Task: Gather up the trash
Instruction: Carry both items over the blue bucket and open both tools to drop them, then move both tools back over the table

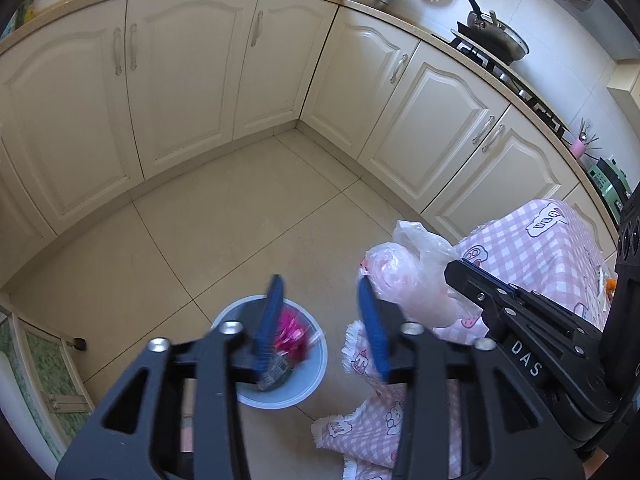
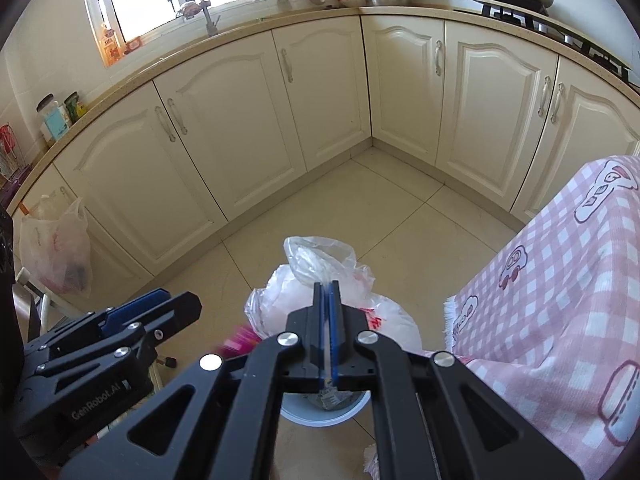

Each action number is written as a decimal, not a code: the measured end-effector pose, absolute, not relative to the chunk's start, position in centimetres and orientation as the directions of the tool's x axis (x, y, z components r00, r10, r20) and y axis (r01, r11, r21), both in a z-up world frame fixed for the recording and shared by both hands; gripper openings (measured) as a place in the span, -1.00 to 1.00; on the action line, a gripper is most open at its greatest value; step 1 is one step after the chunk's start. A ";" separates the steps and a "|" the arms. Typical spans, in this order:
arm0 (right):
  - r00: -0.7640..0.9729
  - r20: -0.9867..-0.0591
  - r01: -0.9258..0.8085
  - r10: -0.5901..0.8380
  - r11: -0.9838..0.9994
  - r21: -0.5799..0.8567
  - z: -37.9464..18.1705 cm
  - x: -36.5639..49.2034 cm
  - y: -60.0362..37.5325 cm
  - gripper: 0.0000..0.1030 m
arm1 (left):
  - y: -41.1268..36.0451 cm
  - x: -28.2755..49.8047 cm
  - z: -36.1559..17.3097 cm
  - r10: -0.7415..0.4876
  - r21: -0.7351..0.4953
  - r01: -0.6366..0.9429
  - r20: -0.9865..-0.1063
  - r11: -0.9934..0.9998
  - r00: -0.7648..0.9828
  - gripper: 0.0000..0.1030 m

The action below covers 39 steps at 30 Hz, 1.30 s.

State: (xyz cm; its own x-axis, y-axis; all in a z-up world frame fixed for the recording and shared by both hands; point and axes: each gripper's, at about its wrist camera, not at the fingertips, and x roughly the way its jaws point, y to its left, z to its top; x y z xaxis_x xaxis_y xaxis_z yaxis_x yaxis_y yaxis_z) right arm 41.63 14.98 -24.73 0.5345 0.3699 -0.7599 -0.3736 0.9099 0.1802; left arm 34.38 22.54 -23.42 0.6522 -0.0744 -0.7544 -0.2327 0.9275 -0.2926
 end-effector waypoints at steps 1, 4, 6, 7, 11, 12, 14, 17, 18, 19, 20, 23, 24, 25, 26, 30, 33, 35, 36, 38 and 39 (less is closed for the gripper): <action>0.531 -0.761 -0.374 0.371 0.909 0.183 -24.8 41.7 14.9 -0.95 | 22.5 34.4 -23.4 -0.074 -0.291 -0.232 -0.754 0.928 0.652 -0.22; 0.524 -0.764 -0.380 0.376 0.906 0.185 -25.1 41.8 15.2 -0.95 | 22.6 34.3 -23.4 -0.065 -0.285 -0.240 -0.758 0.928 0.649 -0.21; 0.518 -0.765 -0.387 0.382 0.903 0.188 -25.1 41.8 15.6 -0.95 | 22.6 34.2 -23.4 -0.060 -0.283 -0.246 -0.760 0.927 0.647 -0.21; 0.517 -0.765 -0.391 0.384 0.901 0.188 -25.2 41.7 15.8 -0.95 | 22.7 34.1 -23.4 -0.056 -0.281 -0.251 -0.762 0.926 0.645 -0.21; 0.500 -0.770 -0.406 0.396 0.893 0.196 -25.5 41.9 16.8 -0.95 | 23.3 33.9 -23.6 -0.038 -0.275 -0.278 -0.770 0.921 0.637 -0.21; 0.496 -0.772 -0.409 0.399 0.891 0.198 -25.6 41.9 17.0 -0.95 | 23.5 33.8 -23.7 -0.035 -0.275 -0.283 -0.772 0.919 0.635 -0.21; 0.481 -0.774 -0.419 0.411 0.884 0.209 -25.8 42.0 17.6 -0.94 | 23.9 33.6 -23.8 -0.025 -0.271 -0.295 -0.775 0.916 0.632 -0.21; 0.469 -0.772 -0.438 0.429 0.872 0.218 -25.9 42.1 18.4 -0.94 | 24.4 33.5 -23.8 -0.014 -0.268 -0.309 -0.776 0.913 0.631 -0.21; 0.462 -0.769 -0.449 0.442 0.864 0.227 -25.9 42.0 18.9 -0.94 | 24.6 33.4 -23.8 -0.012 -0.269 -0.314 -0.776 0.910 0.631 -0.20; 0.452 -0.765 -0.461 0.459 0.854 0.240 -25.9 42.1 19.3 -0.91 | 24.8 33.4 -23.8 -0.008 -0.268 -0.318 -0.776 0.909 0.630 -0.20; 0.452 -0.762 -0.466 0.464 0.851 0.242 -25.8 42.1 19.7 -0.90 | 25.0 33.3 -23.7 -0.006 -0.268 -0.321 -0.776 0.908 0.631 -0.20; 0.463 -0.752 -0.470 0.469 0.849 0.241 -25.6 42.2 20.2 -0.88 | 25.2 33.2 -23.3 0.007 -0.264 -0.330 -0.772 0.907 0.636 -0.20; 0.466 -0.750 -0.468 0.470 0.850 0.242 -25.5 42.2 20.3 -0.87 | 25.3 33.1 -23.2 0.006 -0.265 -0.328 -0.771 0.907 0.637 -0.20; 0.468 -0.747 -0.467 0.471 0.850 0.243 -25.3 42.1 20.3 -0.82 | 25.4 33.1 -23.0 0.006 -0.266 -0.329 -0.769 0.906 0.640 -0.20; 0.471 -0.746 -0.466 0.472 0.850 0.244 -25.1 42.1 20.1 -0.76 | 25.4 33.0 -22.8 0.008 -0.267 -0.329 -0.766 0.906 0.643 -0.20; 0.494 -0.730 -0.458 0.472 0.855 0.244 -23.8 41.7 19.1 -0.65 | 24.7 32.7 -21.8 0.007 -0.266 -0.314 -0.754 0.911 0.657 -0.20; 0.517 -0.715 -0.449 0.471 0.860 0.242 -22.5 41.1 17.8 -0.65 | 23.7 32.5 -20.6 0.001 -0.265 -0.293 -0.740 0.919 0.673 -0.20; 0.538 -0.702 -0.440 0.467 0.866 0.239 -21.5 40.6 16.6 -0.64 | 22.9 32.3 -19.7 -0.002 -0.262 -0.276 -0.729 0.925 0.684 -0.20; 0.545 -0.697 -0.436 0.466 0.868 0.239 -21.1 40.5 16.2 -0.64 | 22.3 32.1 -19.1 -0.004 -0.259 -0.266 -0.722 0.928 0.692 -0.20; 0.568 -0.681 -0.425 0.463 0.873 0.239 -19.8 40.0 14.7 -0.64 | 21.4 31.9 -18.1 -0.007 -0.258 -0.249 -0.708 0.934 0.706 -0.20; 0.577 -0.675 -0.420 0.460 0.876 0.238 -19.3 39.7 14.2 -0.64 | 20.7 31.7 -17.3 -0.010 -0.254 -0.235 -0.699 0.938 0.715 -0.20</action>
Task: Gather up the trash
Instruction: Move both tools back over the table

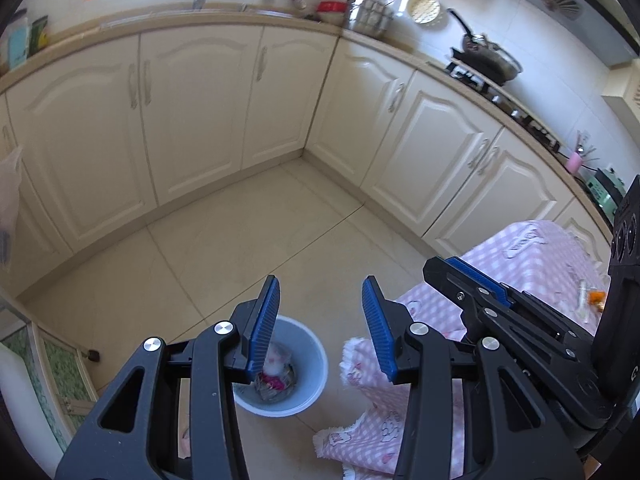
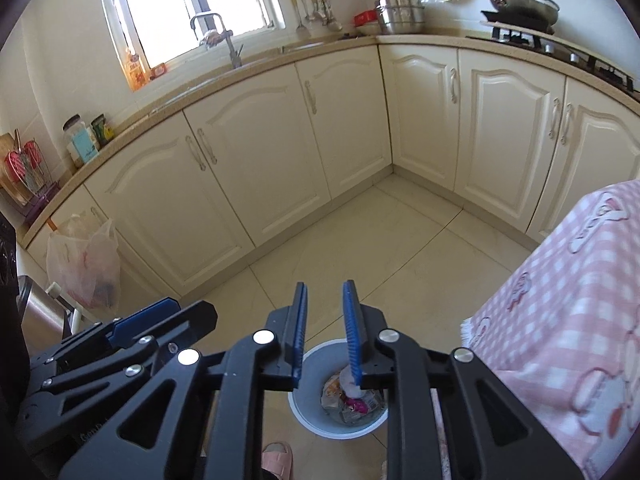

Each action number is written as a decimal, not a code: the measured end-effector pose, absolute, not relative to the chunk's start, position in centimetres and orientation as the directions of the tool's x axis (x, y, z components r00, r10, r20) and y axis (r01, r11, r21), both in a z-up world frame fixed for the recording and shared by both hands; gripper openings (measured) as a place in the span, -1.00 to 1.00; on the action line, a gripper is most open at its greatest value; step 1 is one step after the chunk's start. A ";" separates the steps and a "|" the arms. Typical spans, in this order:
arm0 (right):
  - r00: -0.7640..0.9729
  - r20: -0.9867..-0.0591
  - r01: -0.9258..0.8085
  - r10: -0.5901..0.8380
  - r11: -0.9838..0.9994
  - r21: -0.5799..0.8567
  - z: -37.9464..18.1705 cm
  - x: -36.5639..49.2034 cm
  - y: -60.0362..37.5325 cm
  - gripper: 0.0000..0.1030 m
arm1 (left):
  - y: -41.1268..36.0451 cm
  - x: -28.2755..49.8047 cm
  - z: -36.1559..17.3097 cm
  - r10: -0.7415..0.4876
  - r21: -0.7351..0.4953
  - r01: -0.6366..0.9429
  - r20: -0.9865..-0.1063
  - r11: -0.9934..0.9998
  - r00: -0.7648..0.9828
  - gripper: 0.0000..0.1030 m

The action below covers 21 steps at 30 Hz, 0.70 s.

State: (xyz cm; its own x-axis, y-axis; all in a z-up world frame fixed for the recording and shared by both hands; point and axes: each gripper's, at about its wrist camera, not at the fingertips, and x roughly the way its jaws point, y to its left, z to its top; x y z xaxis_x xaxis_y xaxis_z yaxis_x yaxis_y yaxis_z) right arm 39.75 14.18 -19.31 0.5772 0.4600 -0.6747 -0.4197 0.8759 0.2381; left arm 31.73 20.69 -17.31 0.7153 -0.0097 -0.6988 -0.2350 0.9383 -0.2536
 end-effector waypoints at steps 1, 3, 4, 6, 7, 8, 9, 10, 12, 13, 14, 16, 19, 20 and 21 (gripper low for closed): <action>0.591 -0.665 -0.412 0.457 0.880 0.238 -18.7 39.4 13.4 -0.64 | 20.1 31.6 -16.8 -0.011 -0.250 -0.226 -0.693 0.942 0.721 -0.20; 0.616 -0.646 -0.397 0.451 0.886 0.239 -17.4 38.8 11.6 -0.64 | 19.0 31.4 -15.6 -0.018 -0.246 -0.203 -0.678 0.948 0.735 -0.20; 0.628 -0.636 -0.391 0.448 0.889 0.240 -16.9 38.5 10.8 -0.64 | 18.3 31.2 -15.1 -0.023 -0.243 -0.190 -0.670 0.951 0.742 -0.20; 0.653 -0.616 -0.373 0.440 0.895 0.243 -15.8 37.8 9.1 -0.63 | 16.7 30.9 -14.0 -0.031 -0.235 -0.164 -0.654 0.958 0.756 -0.16; 0.668 -0.604 -0.363 0.435 0.899 0.246 -15.1 37.4 8.0 -0.63 | 16.0 30.9 -13.5 -0.037 -0.232 -0.151 -0.647 0.961 0.762 -0.15; 0.683 -0.591 -0.353 0.429 0.902 0.248 -14.5 37.0 6.8 -0.62 | 15.1 30.8 -12.9 -0.045 -0.229 -0.134 -0.639 0.964 0.768 -0.14; 0.696 -0.581 -0.343 0.422 0.906 0.248 -14.0 36.6 5.8 -0.62 | 14.5 30.8 -12.4 -0.052 -0.227 -0.121 -0.633 0.966 0.772 -0.14; 0.706 -0.573 -0.334 0.416 0.909 0.248 -13.5 36.4 4.9 -0.61 | 13.5 30.7 -11.9 -0.062 -0.223 -0.102 -0.624 0.969 0.779 -0.13; 0.733 -0.554 -0.308 0.395 0.919 0.248 -12.5 35.7 2.6 -0.60 | 11.6 30.8 -11.0 -0.086 -0.220 -0.064 -0.611 0.973 0.787 -0.12; 0.746 -0.547 -0.290 0.379 0.925 0.246 -12.0 35.3 1.2 -0.57 | 10.7 30.8 -10.7 -0.099 -0.219 -0.046 -0.606 0.975 0.790 -0.11; 0.755 -0.543 -0.276 0.367 0.929 0.245 -11.8 35.1 0.2 -0.56 | 10.0 30.7 -10.6 -0.110 -0.218 -0.030 -0.602 0.976 0.791 -0.08; 0.779 -0.531 -0.233 0.333 0.940 0.248 -11.3 34.5 -2.7 -0.54 | 7.7 30.8 -10.2 -0.137 -0.206 0.013 -0.597 0.978 0.790 -0.06; 0.806 -0.524 -0.167 0.276 0.955 0.246 -11.0 33.7 -6.9 -0.53 | 4.2 31.4 -10.1 -0.183 -0.194 0.080 -0.602 0.978 0.777 -0.03; 0.814 -0.525 -0.135 0.248 0.960 0.245 -11.0 33.4 -8.7 -0.52 | 3.3 31.5 -10.2 -0.197 -0.194 0.097 -0.603 0.976 0.773 -0.02; 0.818 -0.527 -0.114 0.229 0.963 0.243 -11.0 33.2 -9.6 -0.52 | 2.0 31.8 -10.3 -0.215 -0.193 0.120 -0.608 0.974 0.764 -0.01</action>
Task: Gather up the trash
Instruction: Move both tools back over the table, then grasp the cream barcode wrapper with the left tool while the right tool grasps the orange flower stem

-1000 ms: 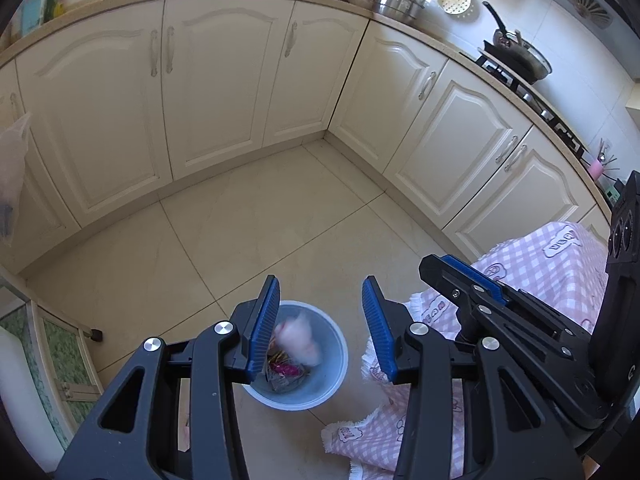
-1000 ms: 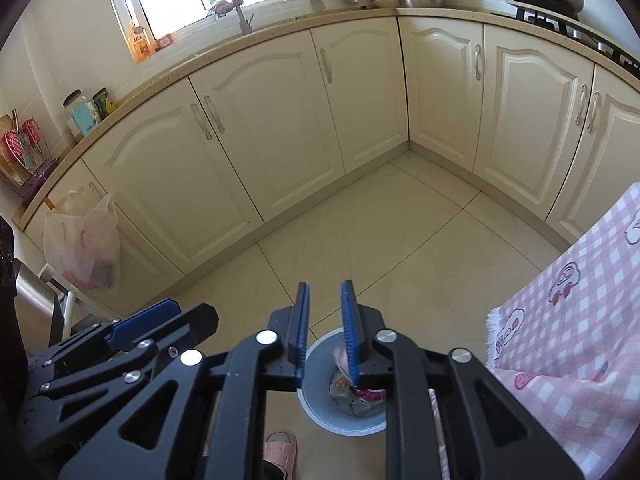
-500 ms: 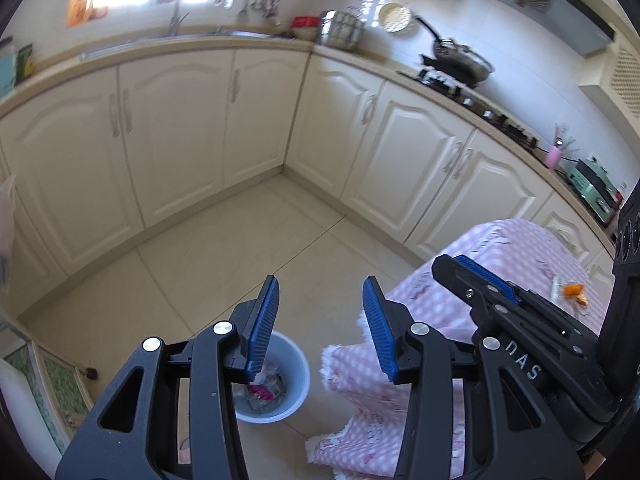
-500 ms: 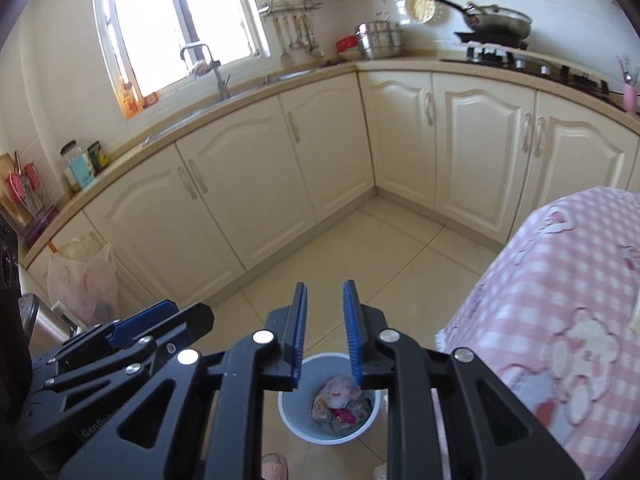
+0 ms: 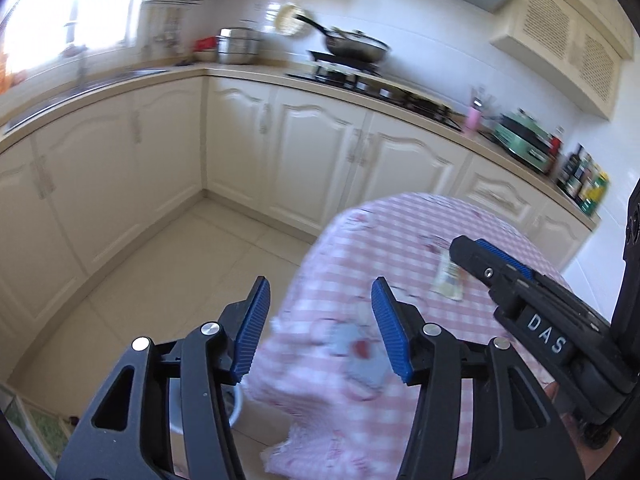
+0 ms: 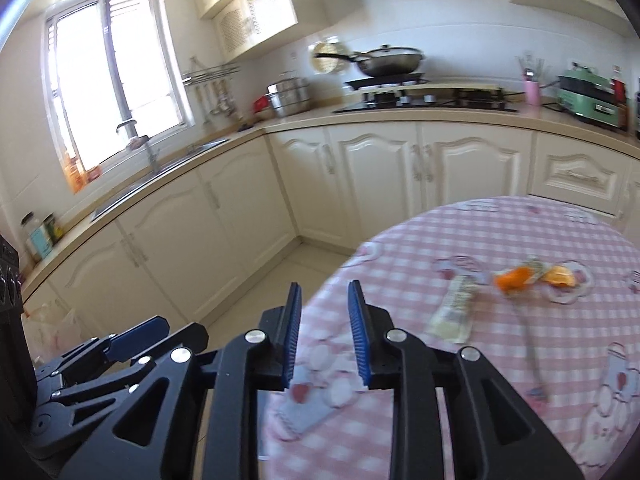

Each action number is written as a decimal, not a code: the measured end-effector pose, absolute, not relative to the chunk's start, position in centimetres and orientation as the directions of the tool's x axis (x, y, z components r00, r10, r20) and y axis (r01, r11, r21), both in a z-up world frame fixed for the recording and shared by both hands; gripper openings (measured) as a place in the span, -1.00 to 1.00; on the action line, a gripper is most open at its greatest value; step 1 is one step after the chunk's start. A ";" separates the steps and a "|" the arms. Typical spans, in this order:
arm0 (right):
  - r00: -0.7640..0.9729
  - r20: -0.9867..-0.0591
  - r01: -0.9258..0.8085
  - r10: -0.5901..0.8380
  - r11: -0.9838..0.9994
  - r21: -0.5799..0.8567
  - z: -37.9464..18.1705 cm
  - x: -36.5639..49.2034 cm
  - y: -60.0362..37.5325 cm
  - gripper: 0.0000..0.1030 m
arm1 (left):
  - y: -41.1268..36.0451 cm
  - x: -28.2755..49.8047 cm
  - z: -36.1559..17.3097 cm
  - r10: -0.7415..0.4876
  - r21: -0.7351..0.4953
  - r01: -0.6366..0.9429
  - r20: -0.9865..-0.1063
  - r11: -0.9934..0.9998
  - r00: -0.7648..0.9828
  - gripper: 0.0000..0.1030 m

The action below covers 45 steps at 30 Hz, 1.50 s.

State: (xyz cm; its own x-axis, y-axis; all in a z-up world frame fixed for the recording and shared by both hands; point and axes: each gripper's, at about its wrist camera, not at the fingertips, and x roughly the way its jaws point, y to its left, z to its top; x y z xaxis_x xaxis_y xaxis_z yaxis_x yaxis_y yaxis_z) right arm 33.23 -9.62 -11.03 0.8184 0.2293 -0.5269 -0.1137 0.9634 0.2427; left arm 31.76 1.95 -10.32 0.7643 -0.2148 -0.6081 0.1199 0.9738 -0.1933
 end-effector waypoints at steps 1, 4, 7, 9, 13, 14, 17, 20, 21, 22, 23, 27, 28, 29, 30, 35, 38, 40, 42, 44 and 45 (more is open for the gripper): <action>0.823 -0.529 -0.086 0.206 0.966 0.242 -11.2 33.0 -11.2 -0.52 | 0.8 32.0 -10.5 -0.228 -0.190 0.139 -0.612 0.972 0.757 -0.01; 0.828 -0.542 -0.008 0.144 0.969 0.245 -11.9 32.6 -15.3 -0.51 | -2.7 32.6 -11.0 -0.260 -0.173 0.194 -0.627 0.966 0.734 -0.01; 0.823 -0.559 0.054 0.104 0.964 0.259 -13.0 32.2 -18.5 -0.50 | -5.8 33.4 -11.6 -0.287 -0.159 0.243 -0.644 0.957 0.709 0.00; 0.816 -0.572 0.088 0.082 0.961 0.264 -13.6 32.1 -20.4 -0.50 | -7.4 33.9 -11.9 -0.300 -0.151 0.269 -0.653 0.951 0.695 0.00; 0.806 -0.589 0.133 0.056 0.953 0.273 -14.8 32.4 -23.0 -0.49 | -10.4 35.2 -12.6 -0.317 -0.137 0.307 -0.671 0.942 0.671 0.01; 0.803 -0.593 0.143 0.053 0.950 0.278 -15.1 32.5 -23.6 -0.48 | -10.9 35.6 -12.9 -0.321 -0.136 0.316 -0.677 0.939 0.663 0.02; 0.793 -0.607 0.159 0.050 0.945 0.286 -15.9 33.0 -24.7 -0.42 | -12.7 37.0 -14.0 -0.322 -0.120 0.340 -0.700 0.933 0.637 0.04; 0.779 -0.625 0.163 0.056 0.944 0.288 -16.8 33.8 -25.2 -0.34 | -13.9 38.7 -15.0 -0.320 -0.120 0.345 -0.722 0.931 0.613 0.04; 0.774 -0.630 0.163 0.058 0.944 0.287 -17.0 34.1 -25.4 -0.33 | -14.2 39.0 -15.3 -0.321 -0.120 0.346 -0.725 0.930 0.610 0.04; 0.771 -0.634 0.162 0.060 0.944 0.287 -17.2 34.4 -25.4 -0.29 | -14.4 39.5 -15.7 -0.320 -0.120 0.347 -0.729 0.930 0.605 0.04; 0.766 -0.640 0.161 0.062 0.945 0.284 -17.4 34.7 -25.5 -0.27 | -14.6 39.8 -15.9 -0.319 -0.121 0.347 -0.735 0.930 0.598 0.04; 0.746 -0.662 0.155 0.065 0.951 0.269 -17.7 36.0 -25.0 -0.22 | -15.2 40.9 -17.3 -0.320 -0.119 0.363 -0.763 0.924 0.562 -0.41; 0.740 -0.670 0.152 0.066 0.953 0.261 -17.9 36.4 -24.8 -0.21 | -15.2 41.0 -17.3 -0.332 -0.134 0.365 -0.759 0.921 0.560 -0.45; 0.735 -0.674 0.148 0.068 0.955 0.257 -18.0 36.7 -24.7 -0.21 | -15.0 41.0 -17.2 -0.343 -0.144 0.368 -0.754 0.919 0.560 -0.61; 0.729 -0.681 0.141 0.072 0.957 0.252 -18.1 37.1 -24.4 -0.21 | -14.9 41.0 -17.1 -0.348 -0.148 0.370 -0.749 0.917 0.564 -0.62; 0.700 -0.710 0.113 0.073 0.971 0.210 -18.5 38.6 -22.6 -0.21 | -13.2 40.5 -16.6 -0.361 -0.166 0.363 -0.732 0.917 0.578 -0.66; 0.668 -0.741 0.106 0.061 0.979 0.176 -19.1 39.5 -21.6 -0.21 | -12.1 40.1 -16.1 -0.366 -0.177 0.355 -0.721 0.918 0.588 -0.67; 0.657 -0.752 0.100 0.054 0.982 0.158 -19.4 39.8 -21.0 -0.31 | -11.3 39.7 -15.6 -0.369 -0.181 0.352 -0.714 0.918 0.595 -0.68; 0.653 -0.756 0.098 0.043 0.985 0.141 -19.5 39.9 -20.6 -0.79 | -10.5 39.3 -15.2 -0.370 -0.185 0.347 -0.707 0.919 0.603 -0.69; 0.661 -0.750 0.104 0.034 0.985 0.136 -19.2 39.5 -20.4 -0.93 | -9.5 38.9 -14.8 -0.378 -0.200 0.343 -0.700 0.918 0.606 -0.89; 0.665 -0.746 0.107 0.032 0.985 0.137 -19.1 39.3 -20.2 -0.93 | -9.1 38.7 -14.6 -0.384 -0.208 0.341 -0.696 0.917 0.607 -1.00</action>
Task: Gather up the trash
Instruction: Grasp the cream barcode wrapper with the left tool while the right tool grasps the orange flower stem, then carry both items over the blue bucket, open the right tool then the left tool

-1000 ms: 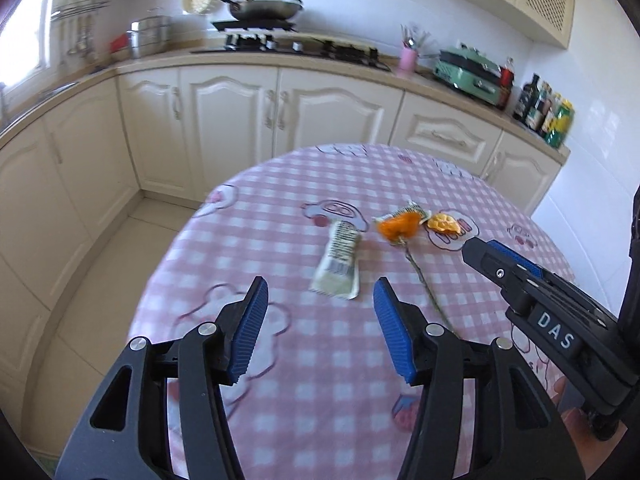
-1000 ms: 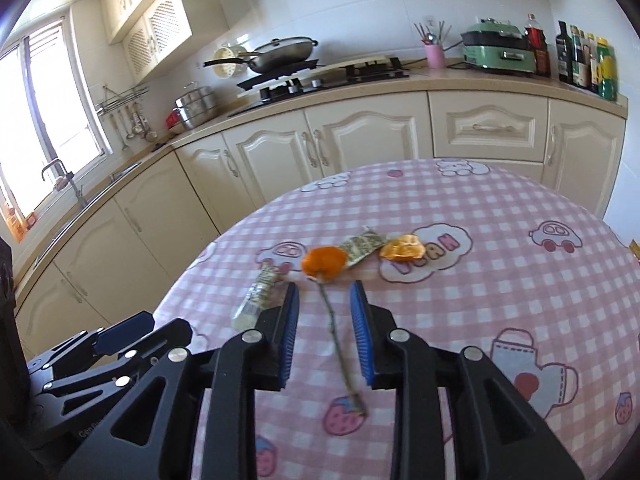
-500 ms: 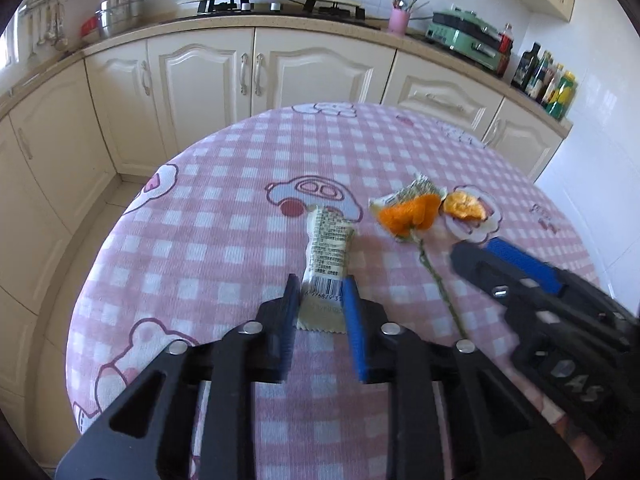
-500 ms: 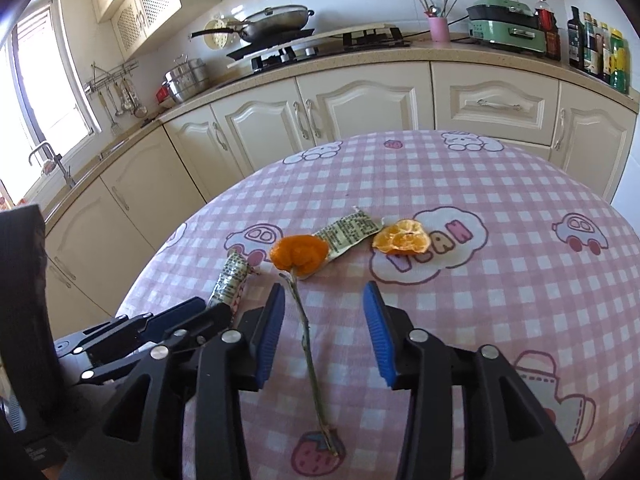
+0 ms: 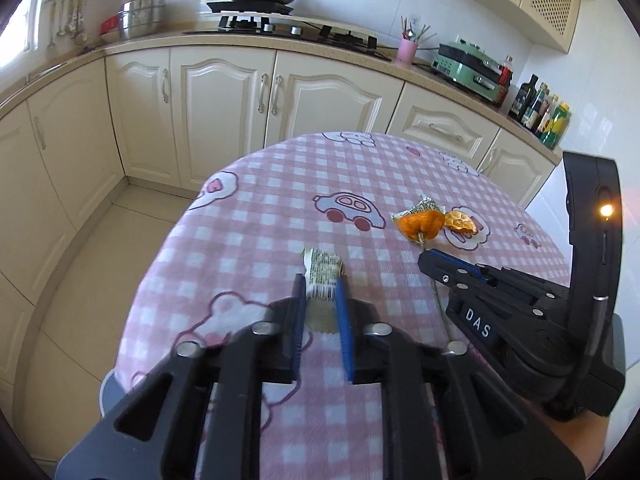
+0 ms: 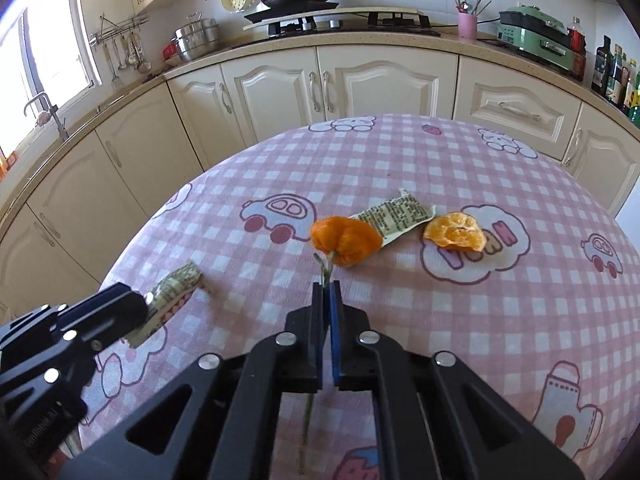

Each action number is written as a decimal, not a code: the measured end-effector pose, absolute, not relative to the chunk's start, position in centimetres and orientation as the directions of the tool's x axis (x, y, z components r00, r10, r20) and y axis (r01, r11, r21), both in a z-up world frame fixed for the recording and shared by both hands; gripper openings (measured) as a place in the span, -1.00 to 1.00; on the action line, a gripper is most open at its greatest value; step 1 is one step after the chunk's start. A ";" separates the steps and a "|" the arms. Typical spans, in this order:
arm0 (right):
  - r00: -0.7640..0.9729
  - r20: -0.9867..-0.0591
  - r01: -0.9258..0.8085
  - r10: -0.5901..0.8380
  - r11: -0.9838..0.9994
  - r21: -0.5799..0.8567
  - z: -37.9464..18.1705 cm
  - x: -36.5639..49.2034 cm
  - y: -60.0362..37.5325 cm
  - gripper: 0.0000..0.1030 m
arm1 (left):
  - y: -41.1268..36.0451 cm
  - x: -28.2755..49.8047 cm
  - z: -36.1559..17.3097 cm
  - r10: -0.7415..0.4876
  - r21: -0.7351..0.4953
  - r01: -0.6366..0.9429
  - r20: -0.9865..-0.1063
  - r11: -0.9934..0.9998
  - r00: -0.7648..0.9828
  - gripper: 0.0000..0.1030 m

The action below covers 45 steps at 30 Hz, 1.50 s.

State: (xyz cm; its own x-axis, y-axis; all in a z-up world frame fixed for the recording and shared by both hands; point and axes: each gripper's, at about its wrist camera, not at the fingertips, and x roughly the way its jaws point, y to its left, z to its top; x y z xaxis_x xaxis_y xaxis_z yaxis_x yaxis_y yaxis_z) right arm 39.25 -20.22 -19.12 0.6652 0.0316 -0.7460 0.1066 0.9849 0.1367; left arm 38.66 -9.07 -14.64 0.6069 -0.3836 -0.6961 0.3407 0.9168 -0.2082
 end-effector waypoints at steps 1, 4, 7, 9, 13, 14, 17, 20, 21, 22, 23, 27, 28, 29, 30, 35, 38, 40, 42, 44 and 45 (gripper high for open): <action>0.670 -0.742 0.107 0.033 0.984 0.140 -19.0 39.0 -20.1 -0.93 | -8.8 38.6 -14.5 -0.385 -0.213 0.338 -0.694 0.917 0.608 -1.00; 0.678 -0.734 0.099 0.037 0.985 0.141 -18.6 38.3 -19.7 -0.93 | -7.9 38.3 -14.4 -0.400 -0.231 0.340 -0.690 0.911 0.603 -1.00; 0.686 -0.726 0.096 0.039 0.985 0.144 -18.3 37.6 -19.3 -0.93 | -7.5 38.1 -14.6 -0.410 -0.241 0.344 -0.689 0.907 0.598 -1.00; 0.689 -0.723 0.100 0.038 0.984 0.147 -18.1 37.4 -19.1 -0.93 | -7.5 38.2 -14.7 -0.421 -0.251 0.350 -0.687 0.902 0.593 -0.93; 0.688 -0.724 0.097 0.050 0.982 0.160 -18.2 36.9 -19.1 -0.93 | -7.7 38.7 -15.5 -0.380 -0.224 0.319 -0.695 0.921 0.611 -0.01; 0.689 -0.723 0.095 0.054 0.982 0.164 -18.2 36.8 -19.0 -0.93 | -7.9 38.8 -15.7 -0.381 -0.220 0.324 -0.697 0.920 0.608 0.00; 0.695 -0.715 0.087 0.074 0.979 0.187 -18.0 36.4 -19.2 -0.93 | -9.3 39.3 -16.5 -0.371 -0.194 0.344 -0.723 0.919 0.583 0.00; 0.702 -0.706 0.075 0.090 0.977 0.199 -17.7 36.0 -19.1 -0.93 | -10.5 40.0 -17.7 -0.331 -0.148 0.348 -0.763 0.926 0.556 -0.46; 0.703 -0.705 0.072 0.094 0.977 0.202 -17.5 36.0 -19.1 -0.93 | -10.5 40.1 -17.6 -0.337 -0.153 0.351 -0.760 0.924 0.556 -0.65; 0.705 -0.702 0.066 0.098 0.977 0.203 -17.4 35.9 -18.9 -0.93 | -10.5 40.2 -17.5 -0.344 -0.162 0.351 -0.759 0.922 0.553 -0.68; 0.707 -0.700 0.063 0.100 0.977 0.202 -17.3 35.8 -18.8 -0.93 | -10.4 40.1 -17.5 -0.347 -0.165 0.351 -0.754 0.922 0.557 -0.76; 0.722 -0.680 0.032 0.123 0.977 0.211 -16.4 35.3 -17.7 -0.93 | -8.7 39.0 -16.7 -0.360 -0.191 0.328 -0.714 0.925 0.600 -0.79; 0.726 -0.676 0.022 0.130 0.977 0.212 -16.1 35.3 -17.5 -0.93 | -7.9 38.7 -16.3 -0.363 -0.202 0.317 -0.703 0.927 0.612 -0.80; 0.729 -0.671 0.011 0.139 0.977 0.214 -15.9 35.3 -16.9 -0.93 | -7.0 38.3 -15.9 -0.363 -0.211 0.307 -0.693 0.928 0.623 -0.80; 0.731 -0.665 -0.003 0.151 0.976 0.218 -15.6 35.2 -16.4 -0.93 | -6.4 38.1 -15.6 -0.361 -0.215 0.298 -0.686 0.930 0.632 -0.80; 0.722 -0.643 -0.107 0.254 0.960 0.258 -14.5 35.5 -12.0 -0.93 | -0.6 36.5 -14.4 -0.320 -0.242 0.210 -0.657 0.947 0.683 -0.80; 0.707 -0.638 -0.172 0.305 0.949 0.264 -14.3 35.8 -8.6 -0.93 | 3.1 35.6 -14.3 -0.269 -0.232 0.149 -0.659 0.961 0.703 -0.80; 0.686 -0.638 -0.223 0.350 0.936 0.273 -14.3 36.1 -5.7 -0.93 | 6.0 34.9 -14.5 -0.228 -0.231 0.094 -0.665 0.968 0.712 -0.80; 0.663 -0.641 -0.277 0.387 0.922 0.270 -14.4 36.4 -2.4 -0.93 | 9.1 34.2 -15.0 -0.178 -0.220 0.034 -0.679 0.975 0.713 -0.80; 0.639 -0.648 -0.320 0.415 0.909 0.267 -14.6 36.5 0.5 -0.93 | 11.5 33.5 -15.3 -0.137 -0.212 -0.016 -0.688 0.977 0.713 -0.80; 0.623 -0.652 -0.346 0.432 0.900 0.265 -14.9 36.6 2.3 -0.93 | 13.0 33.1 -15.6 -0.117 -0.212 -0.046 -0.694 0.976 0.710 -0.80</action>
